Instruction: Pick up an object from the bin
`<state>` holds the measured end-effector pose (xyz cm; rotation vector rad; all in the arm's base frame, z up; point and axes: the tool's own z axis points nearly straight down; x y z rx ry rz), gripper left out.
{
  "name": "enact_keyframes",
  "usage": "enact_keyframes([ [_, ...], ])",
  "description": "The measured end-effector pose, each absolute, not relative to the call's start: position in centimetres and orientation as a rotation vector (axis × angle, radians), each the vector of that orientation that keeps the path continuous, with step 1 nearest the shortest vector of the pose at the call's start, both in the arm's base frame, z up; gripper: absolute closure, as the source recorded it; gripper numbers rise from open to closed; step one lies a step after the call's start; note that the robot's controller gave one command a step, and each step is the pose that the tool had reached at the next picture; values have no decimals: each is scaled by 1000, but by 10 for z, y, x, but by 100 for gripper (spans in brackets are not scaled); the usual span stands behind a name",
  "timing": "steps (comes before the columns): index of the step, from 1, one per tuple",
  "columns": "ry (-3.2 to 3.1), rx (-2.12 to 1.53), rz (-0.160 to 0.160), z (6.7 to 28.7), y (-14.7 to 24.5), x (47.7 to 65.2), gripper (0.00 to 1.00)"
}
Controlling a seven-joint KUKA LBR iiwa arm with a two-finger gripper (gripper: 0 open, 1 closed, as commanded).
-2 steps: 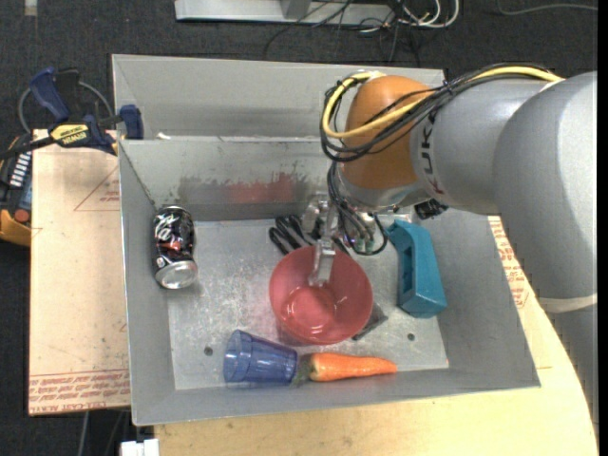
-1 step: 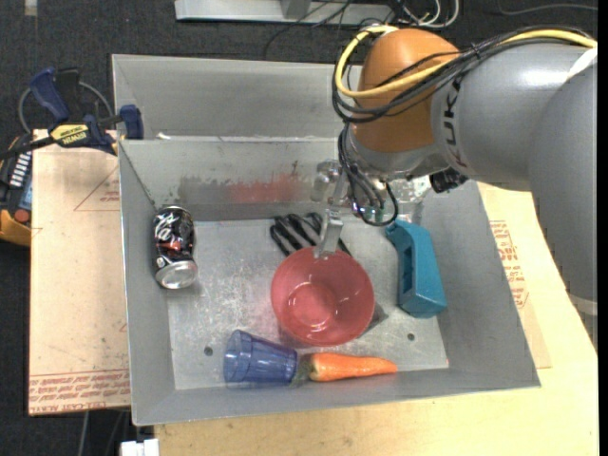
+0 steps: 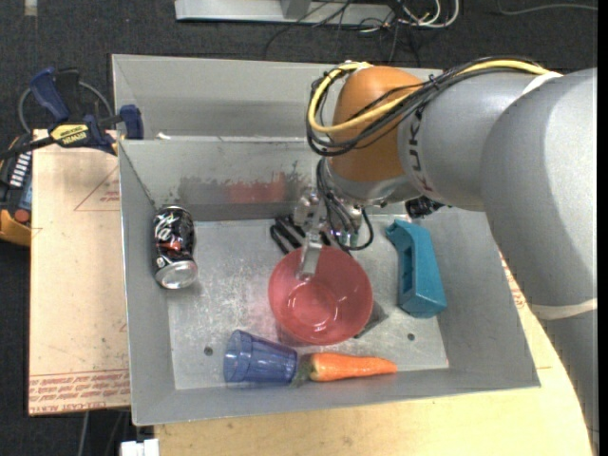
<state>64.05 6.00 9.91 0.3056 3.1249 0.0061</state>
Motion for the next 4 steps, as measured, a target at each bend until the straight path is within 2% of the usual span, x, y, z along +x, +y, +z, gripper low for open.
enact_keyframes([
  [1,3078,643,14,72,42,655,0],
  [2,3080,515,12,75,52,656,100],
  [4,3081,516,11,78,52,656,100],
])
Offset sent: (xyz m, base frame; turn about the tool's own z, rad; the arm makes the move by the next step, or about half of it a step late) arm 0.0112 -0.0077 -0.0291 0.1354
